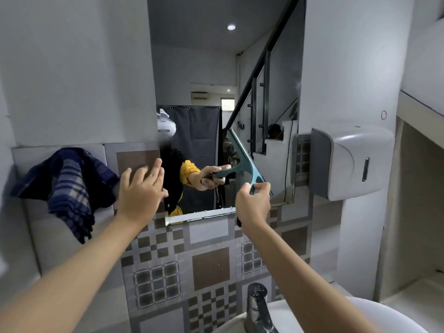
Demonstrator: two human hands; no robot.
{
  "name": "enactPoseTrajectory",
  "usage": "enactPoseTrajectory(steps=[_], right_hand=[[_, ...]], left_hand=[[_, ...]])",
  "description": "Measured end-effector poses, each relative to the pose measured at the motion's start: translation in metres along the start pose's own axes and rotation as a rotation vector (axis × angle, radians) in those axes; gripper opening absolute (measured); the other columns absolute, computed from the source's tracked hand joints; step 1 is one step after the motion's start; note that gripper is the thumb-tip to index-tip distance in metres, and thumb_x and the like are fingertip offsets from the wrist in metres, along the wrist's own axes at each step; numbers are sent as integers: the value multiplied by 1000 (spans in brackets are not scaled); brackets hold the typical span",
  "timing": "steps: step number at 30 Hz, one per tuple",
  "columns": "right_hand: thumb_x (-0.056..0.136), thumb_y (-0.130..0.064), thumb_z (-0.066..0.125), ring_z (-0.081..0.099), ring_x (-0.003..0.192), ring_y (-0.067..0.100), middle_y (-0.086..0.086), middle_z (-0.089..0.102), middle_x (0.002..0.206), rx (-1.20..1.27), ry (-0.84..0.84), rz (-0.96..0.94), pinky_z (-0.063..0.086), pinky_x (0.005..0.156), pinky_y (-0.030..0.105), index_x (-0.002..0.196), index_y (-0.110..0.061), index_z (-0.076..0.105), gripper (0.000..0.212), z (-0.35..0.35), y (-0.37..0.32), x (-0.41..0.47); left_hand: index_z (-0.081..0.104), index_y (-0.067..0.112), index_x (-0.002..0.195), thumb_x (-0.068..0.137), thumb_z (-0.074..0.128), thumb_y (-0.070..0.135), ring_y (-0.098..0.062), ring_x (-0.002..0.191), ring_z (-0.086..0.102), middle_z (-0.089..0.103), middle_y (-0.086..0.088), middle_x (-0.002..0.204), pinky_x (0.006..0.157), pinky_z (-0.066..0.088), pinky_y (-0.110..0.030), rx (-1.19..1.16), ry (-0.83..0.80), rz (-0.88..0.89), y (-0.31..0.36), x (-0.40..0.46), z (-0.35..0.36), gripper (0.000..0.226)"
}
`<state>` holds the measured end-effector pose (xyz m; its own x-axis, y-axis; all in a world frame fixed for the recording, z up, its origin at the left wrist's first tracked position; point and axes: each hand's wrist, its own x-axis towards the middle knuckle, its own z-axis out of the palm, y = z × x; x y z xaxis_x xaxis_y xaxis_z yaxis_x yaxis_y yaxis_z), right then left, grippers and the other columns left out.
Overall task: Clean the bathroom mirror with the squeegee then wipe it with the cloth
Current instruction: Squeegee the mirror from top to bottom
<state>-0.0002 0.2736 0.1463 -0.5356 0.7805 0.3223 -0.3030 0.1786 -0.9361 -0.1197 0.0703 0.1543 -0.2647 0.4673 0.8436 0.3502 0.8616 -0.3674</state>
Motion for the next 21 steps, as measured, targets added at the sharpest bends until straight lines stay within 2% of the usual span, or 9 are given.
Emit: enactPoseTrajectory(steps=[7, 12, 16, 21], right_hand=[[96, -25, 44, 48, 50, 16, 3, 53, 66, -21, -33, -73, 41, 49, 28, 106, -17, 42, 13, 37, 4, -37], [96, -24, 45, 46, 48, 15, 2, 51, 63, -11, -32, -95, 38, 44, 27, 106, -18, 42, 12, 56, 6, -54], [97, -22, 46, 42, 47, 8, -2, 48, 62, -36, -48, -149, 33, 35, 12, 108, -16, 42, 13, 67, 8, -68], [97, -24, 46, 44, 50, 6, -4, 48, 64, -72, -69, -181, 34, 37, 11, 109, -17, 42, 14, 74, 11, -75]], left_hand=[[54, 4, 124, 56, 83, 36, -31, 104, 59, 49, -9, 138, 89, 42, -52, -26, -60, 18, 1, -21, 15, 81], [53, 4, 126, 60, 82, 34, -32, 106, 58, 48, -9, 138, 89, 43, -53, -68, -16, 26, -2, -21, 19, 78], [51, 5, 128, 72, 72, 40, -32, 111, 56, 47, -9, 140, 91, 41, -55, -106, 7, 30, -5, -24, 24, 68], [54, 6, 125, 72, 72, 41, -29, 114, 55, 51, -9, 136, 93, 40, -54, -94, 24, 34, -8, -27, 28, 66]])
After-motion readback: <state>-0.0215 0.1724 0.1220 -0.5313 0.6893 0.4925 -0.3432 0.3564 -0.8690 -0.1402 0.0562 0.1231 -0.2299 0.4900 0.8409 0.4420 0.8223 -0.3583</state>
